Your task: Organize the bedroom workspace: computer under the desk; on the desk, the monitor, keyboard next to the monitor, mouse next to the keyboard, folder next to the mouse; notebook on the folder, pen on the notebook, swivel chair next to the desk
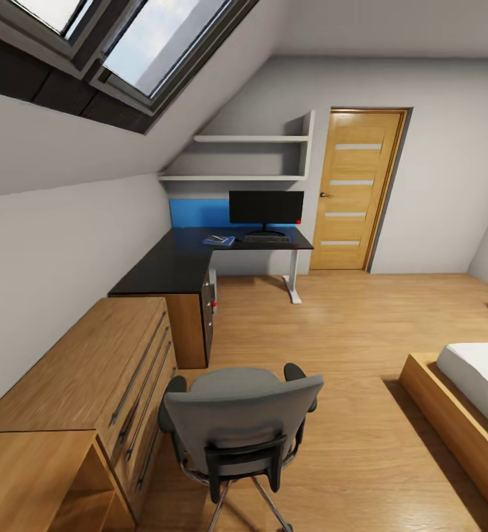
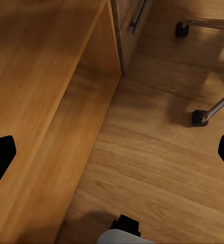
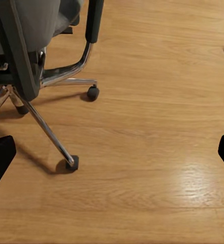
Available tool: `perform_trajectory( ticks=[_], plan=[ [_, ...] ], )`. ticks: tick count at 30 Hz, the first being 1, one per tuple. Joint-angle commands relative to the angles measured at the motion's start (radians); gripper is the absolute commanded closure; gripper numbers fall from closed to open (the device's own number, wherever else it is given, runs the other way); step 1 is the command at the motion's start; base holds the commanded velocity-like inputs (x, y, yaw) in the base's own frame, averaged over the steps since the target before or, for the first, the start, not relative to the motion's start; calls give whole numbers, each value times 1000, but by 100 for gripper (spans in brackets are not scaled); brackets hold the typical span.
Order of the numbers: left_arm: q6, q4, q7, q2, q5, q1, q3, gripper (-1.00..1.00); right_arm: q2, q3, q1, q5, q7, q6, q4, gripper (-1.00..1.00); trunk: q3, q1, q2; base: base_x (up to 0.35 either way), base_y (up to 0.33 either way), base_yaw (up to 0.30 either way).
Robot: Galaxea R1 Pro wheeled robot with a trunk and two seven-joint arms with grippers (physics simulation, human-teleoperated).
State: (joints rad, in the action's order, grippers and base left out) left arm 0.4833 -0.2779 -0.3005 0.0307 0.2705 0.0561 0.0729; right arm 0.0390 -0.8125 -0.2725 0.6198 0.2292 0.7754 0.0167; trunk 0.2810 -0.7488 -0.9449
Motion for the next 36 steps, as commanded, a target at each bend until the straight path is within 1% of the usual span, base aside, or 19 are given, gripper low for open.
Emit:
perform_trajectory(
  ticks=[1, 4, 6, 9, 31, 36],
  plan=[
    [4, -1, -6, 0, 8, 1, 7, -100, 1, -9, -1, 0, 8, 0, 2, -100, 1, 0, -1, 0, 1, 0],
    [4, -2, -6, 1, 8, 1, 6, -100, 0, -9, -1, 0, 8, -13, 2, -100, 1, 0, -1, 0, 0, 0],
    [4, -3, -6, 1, 9, 1, 6, -100, 0, -9, -1, 0, 8, -36, 1, -100, 8, -8, -15, 0, 0, 0],
    [4, -3, -6, 1, 10, 1, 6, -100, 0, -9, -1, 0, 8, -48, 0, -100, 17, -19, -36, 0, 0, 0],
    [-14, 0, -11, 0, 12, 1, 6, -100, -2, -10, -1, -5, 5, -48, -1, -100, 86, -104, -190, 0, 0, 0],
    [-21, 0, -15, 1, 11, 1, 5, -100, -2, -10, -1, -5, 2, -48, -1, -100, 102, -123, -225, 0, 0, -175]
  ],
)
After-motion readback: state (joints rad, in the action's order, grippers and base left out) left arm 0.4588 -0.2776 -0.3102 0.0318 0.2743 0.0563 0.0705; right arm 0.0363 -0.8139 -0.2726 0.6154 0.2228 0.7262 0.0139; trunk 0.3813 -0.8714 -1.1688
